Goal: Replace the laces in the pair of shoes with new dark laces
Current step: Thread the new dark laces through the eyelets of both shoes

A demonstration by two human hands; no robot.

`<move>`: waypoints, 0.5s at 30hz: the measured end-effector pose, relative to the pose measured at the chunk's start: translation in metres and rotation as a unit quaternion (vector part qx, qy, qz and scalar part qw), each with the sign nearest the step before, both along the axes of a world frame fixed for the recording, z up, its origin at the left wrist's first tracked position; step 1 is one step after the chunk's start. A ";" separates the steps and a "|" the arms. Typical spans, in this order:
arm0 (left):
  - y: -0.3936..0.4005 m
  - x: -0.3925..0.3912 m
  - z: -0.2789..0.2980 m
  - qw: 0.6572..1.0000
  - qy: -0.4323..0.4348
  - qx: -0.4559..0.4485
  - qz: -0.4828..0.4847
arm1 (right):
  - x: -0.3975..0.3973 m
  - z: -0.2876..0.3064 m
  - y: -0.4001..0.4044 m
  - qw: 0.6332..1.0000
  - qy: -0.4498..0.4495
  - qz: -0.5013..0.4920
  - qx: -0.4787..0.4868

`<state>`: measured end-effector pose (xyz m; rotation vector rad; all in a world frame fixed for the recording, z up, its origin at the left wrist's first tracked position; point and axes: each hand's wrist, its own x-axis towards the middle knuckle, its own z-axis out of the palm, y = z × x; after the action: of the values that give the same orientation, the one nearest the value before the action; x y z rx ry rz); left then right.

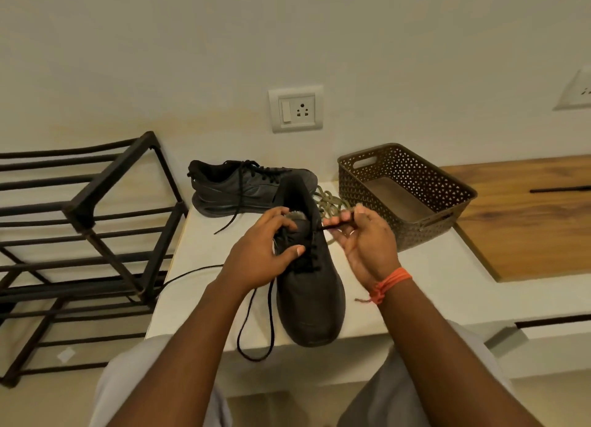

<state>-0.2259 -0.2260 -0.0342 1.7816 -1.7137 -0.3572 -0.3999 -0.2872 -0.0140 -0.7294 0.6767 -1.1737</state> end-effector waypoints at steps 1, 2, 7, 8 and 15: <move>0.001 0.001 0.000 1.000 0.002 0.001 -0.001 | -0.007 0.004 0.001 0.998 0.050 0.000 -0.046; 0.005 0.001 -0.003 1.000 0.012 0.001 0.000 | -0.016 0.004 0.005 0.975 0.177 -0.011 -0.132; 0.009 0.006 0.002 0.999 0.049 0.014 0.001 | -0.053 -0.010 0.012 0.581 0.705 0.222 -0.341; 0.008 0.005 0.005 0.998 0.050 0.030 0.000 | -0.062 -0.013 0.014 0.503 0.755 0.292 -0.304; 0.016 0.006 0.005 0.996 0.020 0.077 0.045 | -0.080 -0.017 0.023 0.664 0.658 0.273 -0.227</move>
<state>-0.2201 -0.2101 -0.0296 1.9413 -1.6090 -0.4953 -0.4795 -0.2640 -0.0307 -2.1145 1.2079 -0.0222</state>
